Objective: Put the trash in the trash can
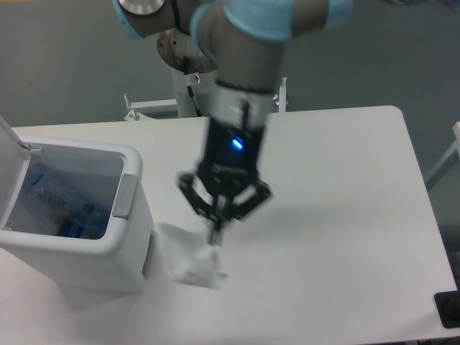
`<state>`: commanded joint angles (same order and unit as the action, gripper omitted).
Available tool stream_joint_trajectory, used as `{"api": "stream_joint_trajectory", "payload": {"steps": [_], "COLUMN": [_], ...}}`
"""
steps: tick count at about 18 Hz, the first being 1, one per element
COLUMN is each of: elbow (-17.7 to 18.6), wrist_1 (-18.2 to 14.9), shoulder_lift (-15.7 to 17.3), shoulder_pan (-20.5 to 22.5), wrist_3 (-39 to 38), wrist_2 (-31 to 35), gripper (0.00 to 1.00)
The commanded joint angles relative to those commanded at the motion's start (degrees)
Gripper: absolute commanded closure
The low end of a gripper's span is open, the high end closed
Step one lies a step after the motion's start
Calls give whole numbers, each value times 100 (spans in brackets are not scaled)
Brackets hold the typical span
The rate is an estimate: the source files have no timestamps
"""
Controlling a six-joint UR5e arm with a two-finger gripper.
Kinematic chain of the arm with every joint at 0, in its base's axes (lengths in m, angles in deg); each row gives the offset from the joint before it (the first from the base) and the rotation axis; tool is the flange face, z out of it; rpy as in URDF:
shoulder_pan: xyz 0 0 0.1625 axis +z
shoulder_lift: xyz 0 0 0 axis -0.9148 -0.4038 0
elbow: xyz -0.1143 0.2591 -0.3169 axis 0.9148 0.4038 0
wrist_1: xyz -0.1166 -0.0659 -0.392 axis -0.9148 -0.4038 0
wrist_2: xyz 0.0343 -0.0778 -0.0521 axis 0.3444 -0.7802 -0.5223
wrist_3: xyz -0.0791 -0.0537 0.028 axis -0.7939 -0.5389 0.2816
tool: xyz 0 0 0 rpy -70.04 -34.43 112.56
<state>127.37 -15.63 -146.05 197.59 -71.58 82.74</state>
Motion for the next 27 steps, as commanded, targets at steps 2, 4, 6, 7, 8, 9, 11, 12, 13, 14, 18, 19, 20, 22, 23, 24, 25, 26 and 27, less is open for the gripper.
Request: {"api": "stream_joint_trajectory", "payload": {"steps": [2,4,6,7,8,9,11,12,13,14,18,19,20,22,23,24,25,26,27], "elbow": [272,536,607,642,669,739,879,915,924,924,872,802,723,608,564,555,537,450,319], "wrist_1": [0,18,0,0,0,0,26,35,35,35,44,44,35,35,35,35,53,53,44], "shoulder_lift": [255,422,475,458,423,397,397,405,405,397,370,353,309,274,213,125,-6,-112,-209], "shoulder_pan": [-333,-545,-607,-651,-686,-695,-792,-792,-801,-801,-801,-792,-792,-722,-678,-556,-337,-196,-116], "wrist_3": [26,96,61,62,53,61,105,114,149,202,534,632,642,633,659,677,685,694,712], "wrist_2": [-17,-166,-246,-237,-211,-211,-202,-211,-202,-202,-185,-193,-202,-202,-194,-176,-176,-176,-167], "gripper": [100,100,100,100,100,91,75,67,59,54,0,0,0,0,0,0,0,0,0]}}
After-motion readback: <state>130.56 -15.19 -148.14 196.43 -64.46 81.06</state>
